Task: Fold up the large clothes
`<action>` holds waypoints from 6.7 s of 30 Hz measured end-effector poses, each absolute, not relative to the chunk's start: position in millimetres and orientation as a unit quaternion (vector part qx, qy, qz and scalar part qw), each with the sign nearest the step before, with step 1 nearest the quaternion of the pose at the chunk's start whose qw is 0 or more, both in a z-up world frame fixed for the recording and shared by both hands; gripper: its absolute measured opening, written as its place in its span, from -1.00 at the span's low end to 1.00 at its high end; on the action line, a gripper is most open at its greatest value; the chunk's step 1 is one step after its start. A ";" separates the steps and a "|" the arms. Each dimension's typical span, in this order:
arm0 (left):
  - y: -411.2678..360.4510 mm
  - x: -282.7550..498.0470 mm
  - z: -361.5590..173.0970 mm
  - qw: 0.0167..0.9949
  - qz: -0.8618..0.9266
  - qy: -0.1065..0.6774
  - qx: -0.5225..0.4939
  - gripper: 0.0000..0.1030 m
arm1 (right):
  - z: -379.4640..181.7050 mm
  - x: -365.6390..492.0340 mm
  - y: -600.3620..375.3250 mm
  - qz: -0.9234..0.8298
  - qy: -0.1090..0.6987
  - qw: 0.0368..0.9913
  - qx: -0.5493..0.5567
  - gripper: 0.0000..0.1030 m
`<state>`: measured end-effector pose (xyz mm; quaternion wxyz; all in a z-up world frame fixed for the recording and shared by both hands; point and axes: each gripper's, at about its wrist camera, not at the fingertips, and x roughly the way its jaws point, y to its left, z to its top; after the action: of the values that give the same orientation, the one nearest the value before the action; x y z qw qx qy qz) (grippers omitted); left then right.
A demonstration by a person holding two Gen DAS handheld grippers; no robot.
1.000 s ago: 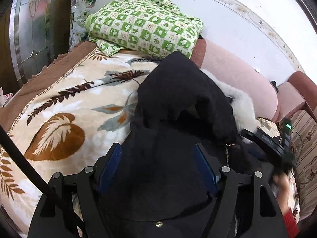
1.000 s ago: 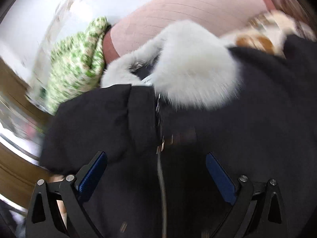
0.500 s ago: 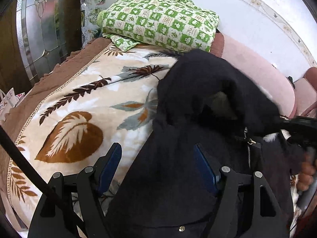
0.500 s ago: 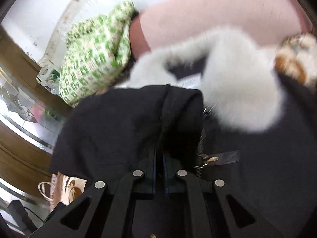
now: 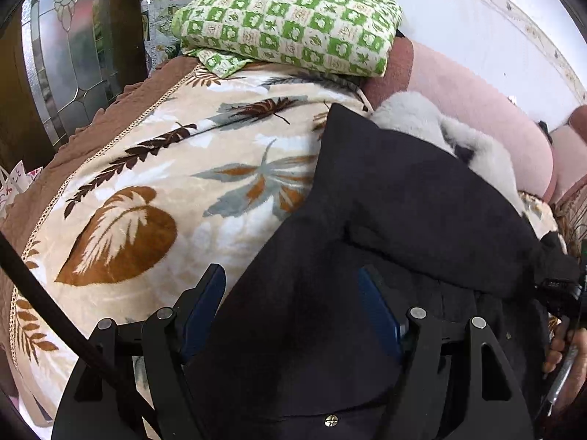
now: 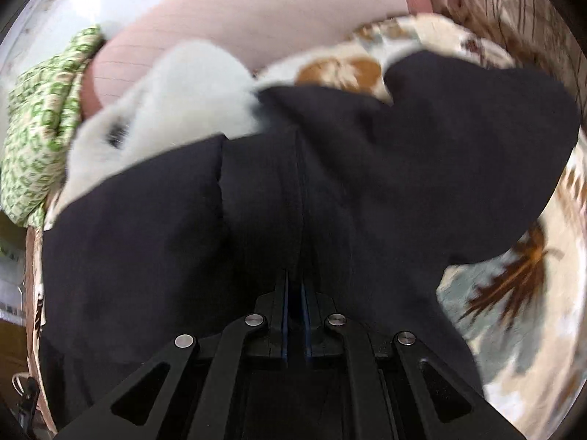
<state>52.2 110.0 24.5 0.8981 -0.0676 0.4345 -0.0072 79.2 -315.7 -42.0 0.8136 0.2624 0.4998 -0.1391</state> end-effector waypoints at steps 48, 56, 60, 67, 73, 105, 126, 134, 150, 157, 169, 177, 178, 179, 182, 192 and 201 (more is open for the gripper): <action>132.8 46.0 49.9 0.922 0.027 0.380 -0.071 0.42 | 140.7 103.4 -216.8 0.036 0.359 0.931 0.047 -0.96; 161.9 40.0 55.1 0.918 0.033 0.384 -0.098 0.42 | 46.2 89.0 -212.0 -0.024 0.445 0.892 0.080 -0.51; 162.5 40.3 55.3 0.913 0.022 0.387 -0.129 0.42 | 24.7 51.4 -330.2 -0.164 0.439 0.871 0.147 0.24; 132.5 47.0 39.1 0.910 0.016 0.402 -0.099 0.43 | -15.6 -42.3 -518.8 -0.307 0.408 0.798 0.322 0.48; 111.9 58.7 19.2 0.909 0.025 0.411 -0.061 0.43 | -59.5 -52.7 -608.5 -0.308 0.365 0.763 0.436 0.48; 217.9 56.6 69.7 0.917 0.128 0.357 -0.128 0.42 | -0.8 176.5 -16.3 -0.051 0.418 0.884 -0.204 -0.73; 235.1 52.9 71.0 0.914 0.122 0.349 -0.169 0.42 | -2.9 174.1 30.9 -0.034 0.393 0.880 -0.266 0.23; 241.4 57.9 69.2 0.909 0.123 0.355 -0.178 0.42 | 13.7 166.2 24.3 -0.031 0.379 0.897 -0.227 -0.62; 232.3 62.3 60.0 0.907 0.111 0.371 -0.164 0.42 | 36.8 64.1 24.3 0.081 0.323 0.912 -0.239 0.29; 224.7 69.6 49.4 0.900 0.091 0.391 -0.167 0.42 | 34.8 106.1 -35.4 0.007 0.360 0.921 -0.149 -0.41; 196.9 86.8 21.8 0.875 -0.012 0.462 -0.142 0.42 | 19.7 128.5 -100.8 0.026 0.449 0.893 -0.024 0.25; 170.0 82.7 -15.4 0.843 -0.080 0.519 -0.115 0.43 | 15.8 -3.1 -288.6 -0.120 0.468 0.872 0.084 0.53; 167.5 81.1 -20.5 0.838 -0.094 0.524 -0.121 0.43 | 12.2 -13.0 -305.5 -0.132 0.472 0.866 0.103 0.53; 165.3 79.0 -26.1 0.829 -0.114 0.531 -0.132 0.43 | 1.1 -33.4 -335.8 -0.148 0.476 0.854 0.150 0.53; 157.4 71.1 -40.4 0.799 -0.172 0.551 -0.166 0.24 | -29.4 -70.8 -385.9 -0.150 0.479 0.823 0.267 0.54; 191.0 28.3 -43.1 0.760 -0.220 0.544 -0.278 0.15 | -69.3 -133.4 -375.1 0.030 0.443 0.779 0.442 0.56; 176.5 -4.8 -49.7 0.753 -0.239 0.554 -0.263 0.15 | -80.2 -156.4 -329.6 0.107 0.434 0.765 0.464 0.56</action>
<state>-4.8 176.5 -49.7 0.7527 -0.2632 0.5542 -0.2388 -156.4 -329.6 -80.2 0.7650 0.4639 0.4336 0.1075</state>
